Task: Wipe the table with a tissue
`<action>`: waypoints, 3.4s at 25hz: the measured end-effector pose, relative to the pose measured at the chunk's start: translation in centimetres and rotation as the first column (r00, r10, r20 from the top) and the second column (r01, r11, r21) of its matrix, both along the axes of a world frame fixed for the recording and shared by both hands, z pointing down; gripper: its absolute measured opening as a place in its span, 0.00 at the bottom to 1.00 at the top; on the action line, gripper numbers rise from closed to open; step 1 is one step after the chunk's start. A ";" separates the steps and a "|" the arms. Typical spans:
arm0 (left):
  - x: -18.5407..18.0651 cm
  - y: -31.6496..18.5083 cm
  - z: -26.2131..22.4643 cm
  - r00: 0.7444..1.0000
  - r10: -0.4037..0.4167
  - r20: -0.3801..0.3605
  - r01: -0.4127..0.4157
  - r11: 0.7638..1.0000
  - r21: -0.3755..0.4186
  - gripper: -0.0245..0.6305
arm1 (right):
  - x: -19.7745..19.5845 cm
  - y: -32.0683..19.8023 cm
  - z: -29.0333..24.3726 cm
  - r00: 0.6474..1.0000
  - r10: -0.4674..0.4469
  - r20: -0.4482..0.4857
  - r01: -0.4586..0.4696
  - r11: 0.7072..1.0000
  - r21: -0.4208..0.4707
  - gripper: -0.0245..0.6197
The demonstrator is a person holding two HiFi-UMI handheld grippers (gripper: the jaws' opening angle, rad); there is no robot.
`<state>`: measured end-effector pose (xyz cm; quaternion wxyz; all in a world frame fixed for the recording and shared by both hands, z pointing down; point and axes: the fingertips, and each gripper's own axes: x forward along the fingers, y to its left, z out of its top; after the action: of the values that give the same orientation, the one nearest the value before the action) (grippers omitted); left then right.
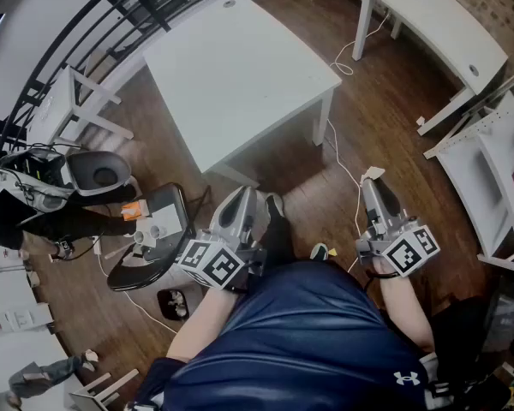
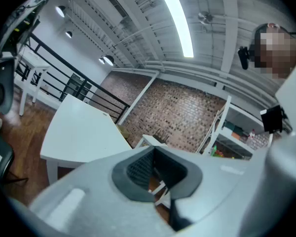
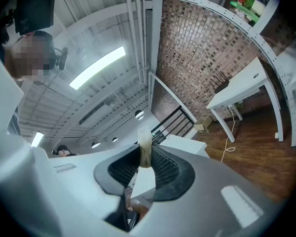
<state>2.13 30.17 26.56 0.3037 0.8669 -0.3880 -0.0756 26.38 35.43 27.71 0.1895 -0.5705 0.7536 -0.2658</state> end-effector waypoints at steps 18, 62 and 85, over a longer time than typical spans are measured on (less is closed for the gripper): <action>-8.3 -24.9 5.8 0.997 0.043 -0.059 -0.050 0.992 -0.113 0.05 | -2.7 -23.6 -0.4 0.994 0.111 -0.019 -0.112 0.992 -0.062 0.16; -6.0 -29.9 14.0 0.993 -0.087 0.080 0.110 0.931 -0.348 0.05 | 4.8 -38.4 26.7 0.793 -0.454 -0.406 0.017 0.683 -0.730 0.14; -9.4 -30.4 14.8 0.987 -0.155 0.041 0.159 0.920 -0.358 0.05 | 3.5 -37.6 28.1 0.666 -0.635 -0.391 -0.046 0.488 -0.871 0.13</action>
<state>-7.26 -0.20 41.35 0.4480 0.7632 -0.4652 -0.0221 29.86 -2.20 55.79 -0.4428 -0.4901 0.6412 -0.3908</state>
